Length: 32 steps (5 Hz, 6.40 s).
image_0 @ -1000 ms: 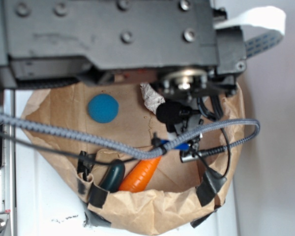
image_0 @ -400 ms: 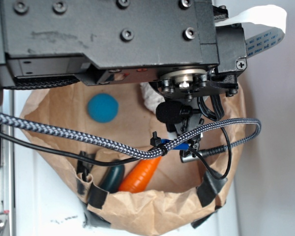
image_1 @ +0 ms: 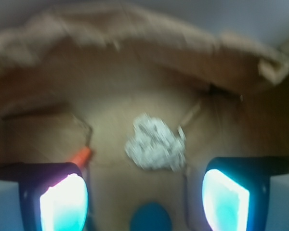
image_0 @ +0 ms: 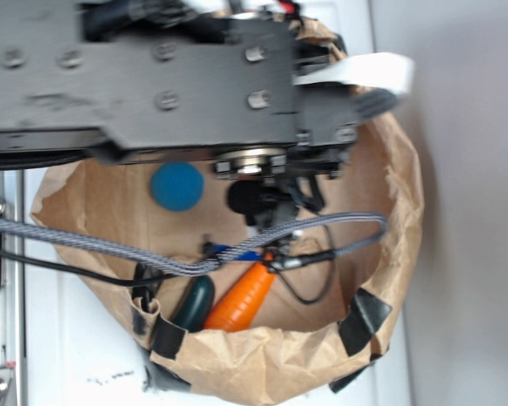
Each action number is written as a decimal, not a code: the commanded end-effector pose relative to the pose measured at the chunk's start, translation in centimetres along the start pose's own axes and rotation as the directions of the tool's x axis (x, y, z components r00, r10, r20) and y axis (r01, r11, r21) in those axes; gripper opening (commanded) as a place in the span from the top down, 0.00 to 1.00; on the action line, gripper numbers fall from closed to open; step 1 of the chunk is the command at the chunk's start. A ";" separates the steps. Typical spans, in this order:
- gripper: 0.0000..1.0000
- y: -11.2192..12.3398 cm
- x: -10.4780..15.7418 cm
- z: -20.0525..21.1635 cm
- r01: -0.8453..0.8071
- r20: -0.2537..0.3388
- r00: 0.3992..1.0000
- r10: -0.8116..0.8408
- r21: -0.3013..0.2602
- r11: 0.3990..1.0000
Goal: Grab the white paper.
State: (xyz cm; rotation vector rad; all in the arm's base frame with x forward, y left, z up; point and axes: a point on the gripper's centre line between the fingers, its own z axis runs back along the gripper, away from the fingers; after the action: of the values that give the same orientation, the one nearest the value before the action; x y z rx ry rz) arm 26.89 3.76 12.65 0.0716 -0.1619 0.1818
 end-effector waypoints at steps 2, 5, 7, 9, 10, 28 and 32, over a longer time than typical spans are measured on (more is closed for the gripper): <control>0.00 1.0 3.0 -3.1 -0.059 0.004 0.998 0.059 0.123 0.991; 0.00 0.5 4.4 -5.5 -0.051 0.029 0.998 0.050 0.007 0.999; 0.00 -0.6 3.4 -6.3 0.041 0.043 0.998 -0.038 -0.067 0.997; 0.00 0.1 3.8 -7.6 0.019 0.030 0.999 -0.021 0.046 0.999; 0.00 -0.1 4.1 -8.2 0.015 0.009 1.000 -0.015 0.073 0.997; 0.00 1.7 2.2 -5.8 0.058 -0.057 0.997 -0.053 0.084 0.995; 0.00 0.7 1.0 -4.8 0.094 -0.118 0.988 -0.100 -0.052 0.994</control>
State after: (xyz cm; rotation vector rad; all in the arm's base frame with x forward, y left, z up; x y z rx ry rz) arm 27.71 4.06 5.51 0.0117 0.0412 0.0744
